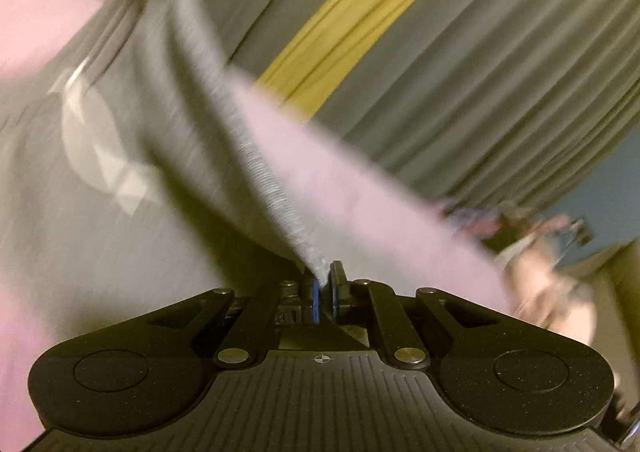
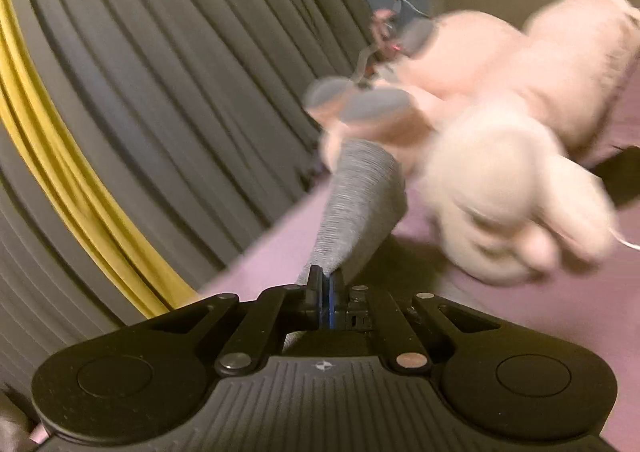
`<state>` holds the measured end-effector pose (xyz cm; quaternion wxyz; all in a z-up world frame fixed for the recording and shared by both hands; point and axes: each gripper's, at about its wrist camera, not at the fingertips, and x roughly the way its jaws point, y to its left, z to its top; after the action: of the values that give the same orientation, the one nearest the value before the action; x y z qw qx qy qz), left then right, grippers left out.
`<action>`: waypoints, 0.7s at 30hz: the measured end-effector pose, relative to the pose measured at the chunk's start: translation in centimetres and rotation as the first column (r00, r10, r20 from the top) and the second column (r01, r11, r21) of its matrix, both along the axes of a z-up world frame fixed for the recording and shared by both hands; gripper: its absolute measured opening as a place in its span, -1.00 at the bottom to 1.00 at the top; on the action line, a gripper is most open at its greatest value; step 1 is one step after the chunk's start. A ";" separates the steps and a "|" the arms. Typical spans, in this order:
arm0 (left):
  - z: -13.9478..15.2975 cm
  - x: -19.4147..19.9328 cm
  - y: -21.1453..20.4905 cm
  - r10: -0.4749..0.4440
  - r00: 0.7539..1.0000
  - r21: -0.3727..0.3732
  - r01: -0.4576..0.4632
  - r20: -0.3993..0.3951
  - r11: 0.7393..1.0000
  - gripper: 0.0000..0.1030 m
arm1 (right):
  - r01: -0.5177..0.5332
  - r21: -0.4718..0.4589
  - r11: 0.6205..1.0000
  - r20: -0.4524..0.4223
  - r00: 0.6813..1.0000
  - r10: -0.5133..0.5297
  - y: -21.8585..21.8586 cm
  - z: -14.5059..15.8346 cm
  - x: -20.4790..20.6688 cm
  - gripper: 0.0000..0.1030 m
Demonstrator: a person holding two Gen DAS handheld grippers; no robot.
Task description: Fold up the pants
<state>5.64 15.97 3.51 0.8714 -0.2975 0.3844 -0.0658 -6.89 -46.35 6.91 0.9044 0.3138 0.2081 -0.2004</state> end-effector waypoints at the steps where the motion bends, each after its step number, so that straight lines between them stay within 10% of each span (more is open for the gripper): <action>1: -1.6 -0.8 0.5 0.024 0.997 0.001 -0.024 -0.070 1.000 -0.84 | 0.020 0.013 1.000 -0.042 0.999 -0.019 -0.2 -1.0 -0.6 -0.93; 5: -4.2 -2.5 2.8 0.170 0.972 -0.095 -0.187 -0.162 0.978 -0.54 | 0.090 0.135 0.987 -0.156 0.985 -0.068 -1.1 -4.9 -1.4 -0.81; 7: -3.8 -2.5 3.8 0.261 0.958 -0.062 -0.269 -0.122 0.961 0.30 | 0.079 0.168 0.983 -0.174 0.984 -0.049 -0.9 -5.9 -1.3 -0.38; 9: -3.3 -2.3 4.7 0.353 0.932 -0.034 -0.357 -0.085 0.933 0.44 | 0.077 0.179 0.981 -0.198 0.979 -0.040 -0.6 -6.3 -1.1 0.04; 21: -2.2 -3.9 8.4 0.450 0.875 -0.076 -0.468 -0.177 0.880 0.33 | 0.173 0.297 0.939 -0.245 0.964 -0.100 -3.1 -9.1 -2.7 0.10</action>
<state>1.76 24.33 1.26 0.8109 -0.4346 0.3643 0.1441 -9.61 -49.43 -2.15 0.7966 0.4434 0.3169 -0.2617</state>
